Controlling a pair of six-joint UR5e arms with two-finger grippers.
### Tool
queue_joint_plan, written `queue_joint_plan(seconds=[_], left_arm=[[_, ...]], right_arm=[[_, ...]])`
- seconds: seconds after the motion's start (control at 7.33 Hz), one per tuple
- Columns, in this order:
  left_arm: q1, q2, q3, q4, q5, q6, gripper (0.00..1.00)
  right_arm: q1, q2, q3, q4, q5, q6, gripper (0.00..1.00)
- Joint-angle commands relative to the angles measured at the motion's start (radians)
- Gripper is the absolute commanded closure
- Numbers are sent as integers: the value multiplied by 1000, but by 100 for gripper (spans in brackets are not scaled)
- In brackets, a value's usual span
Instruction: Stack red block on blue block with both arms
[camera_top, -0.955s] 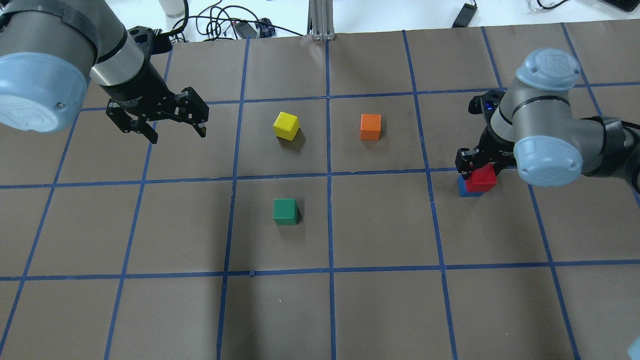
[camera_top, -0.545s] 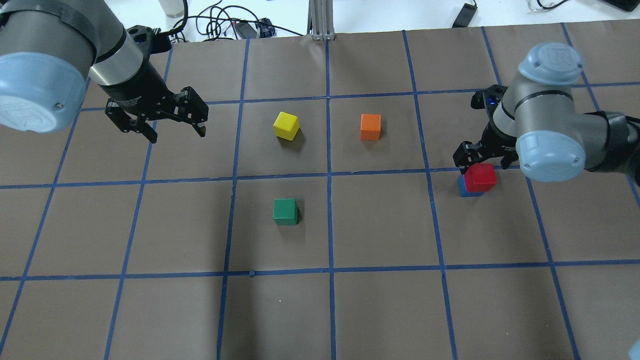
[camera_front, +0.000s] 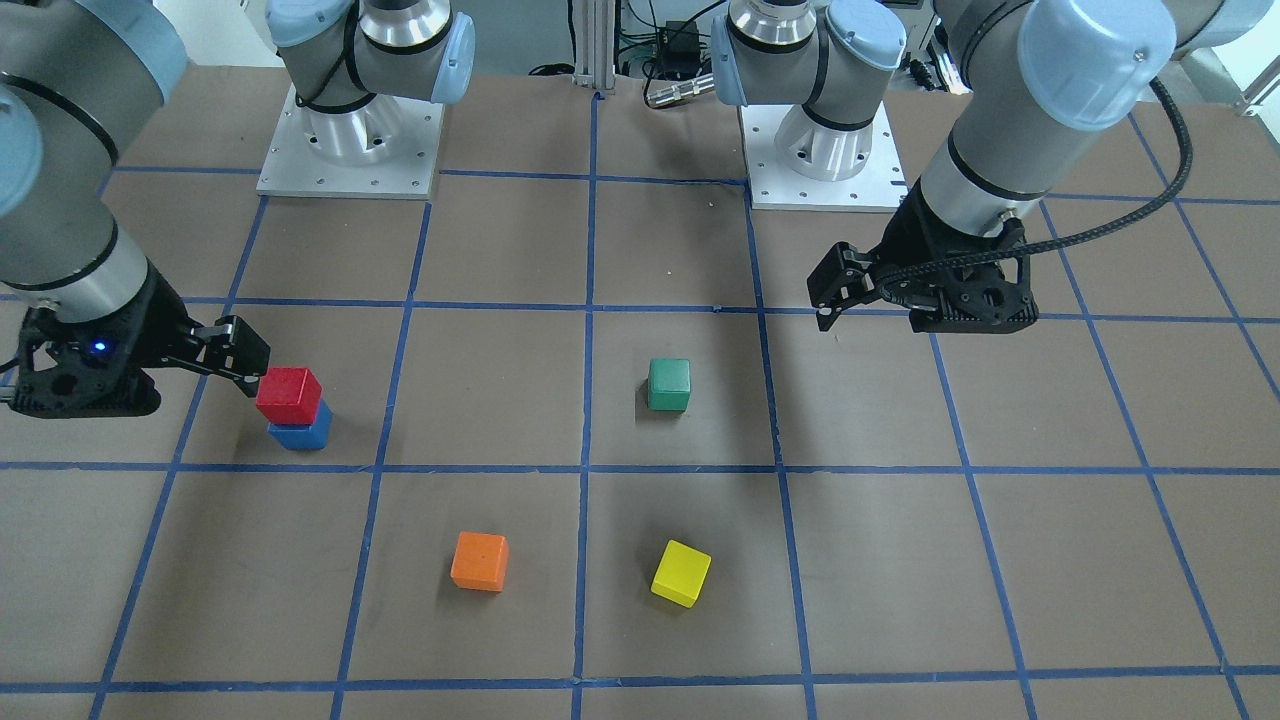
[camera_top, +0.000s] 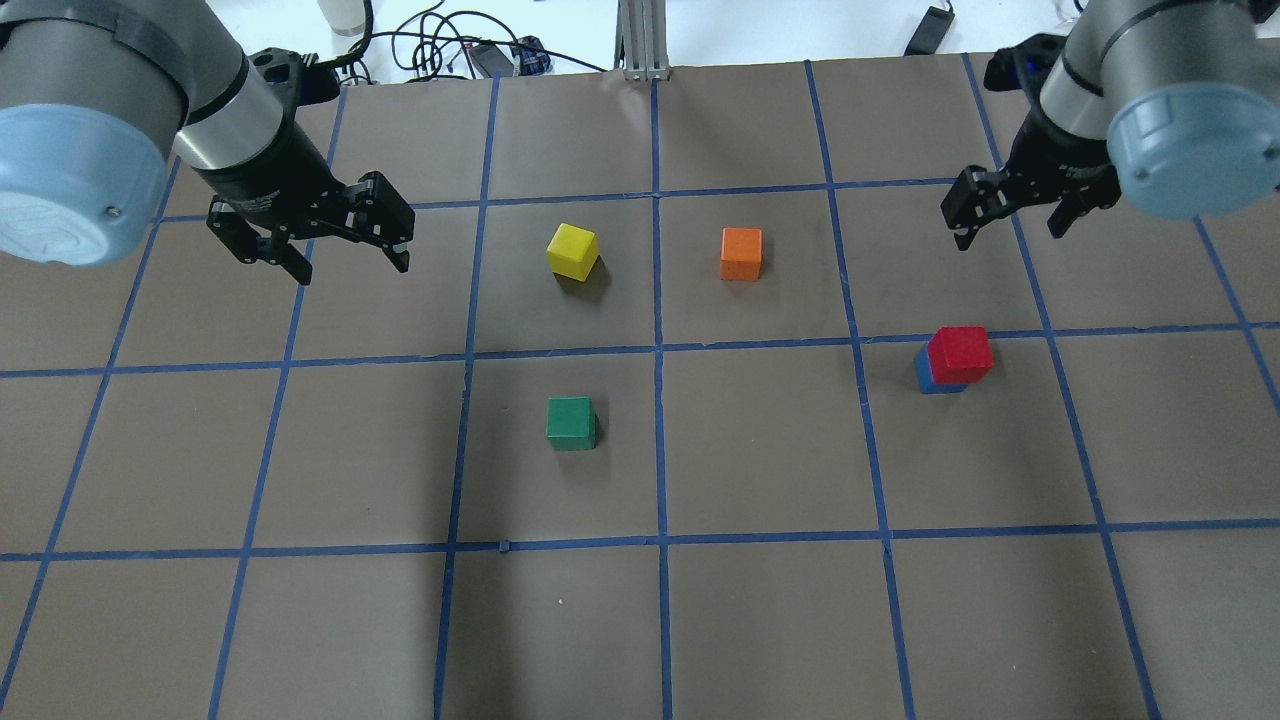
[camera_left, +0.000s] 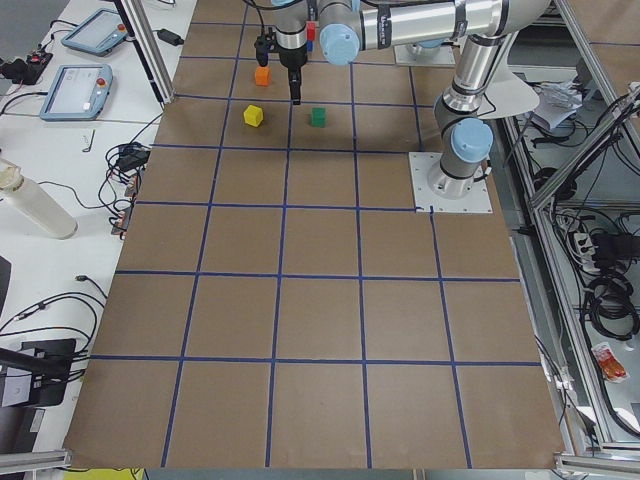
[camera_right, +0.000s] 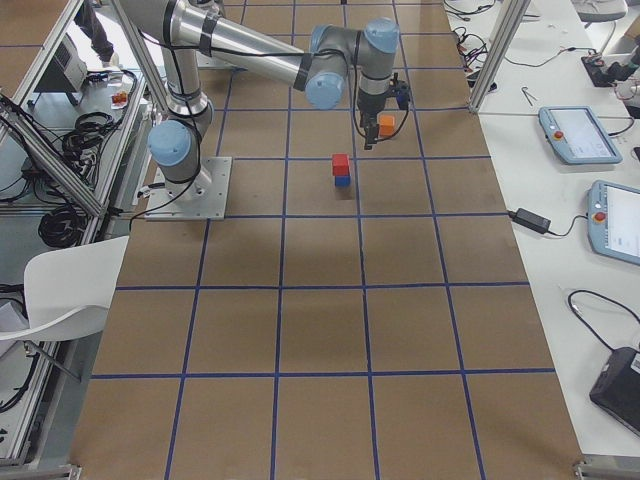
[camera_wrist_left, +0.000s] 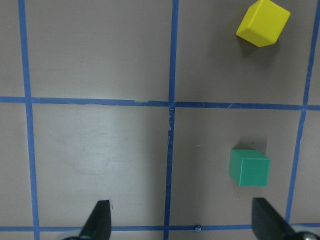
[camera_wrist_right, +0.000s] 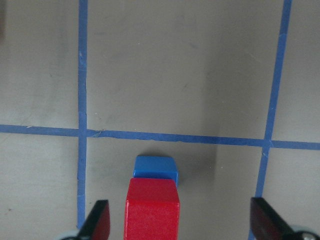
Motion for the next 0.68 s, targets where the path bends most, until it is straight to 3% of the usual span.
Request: queue_joint_plan(seconds=[0.0, 0.41, 0.55], left_arm=[[0, 1, 2, 0, 0, 0, 0], [0, -14, 3, 2, 2, 0, 0], [-1, 2, 11, 2, 0, 0, 0]], right_arm=[[19, -21, -140, 182, 53, 93, 0], [117, -59, -117, 168, 44, 154, 0], [116, -55, -113, 167, -23, 148, 0]])
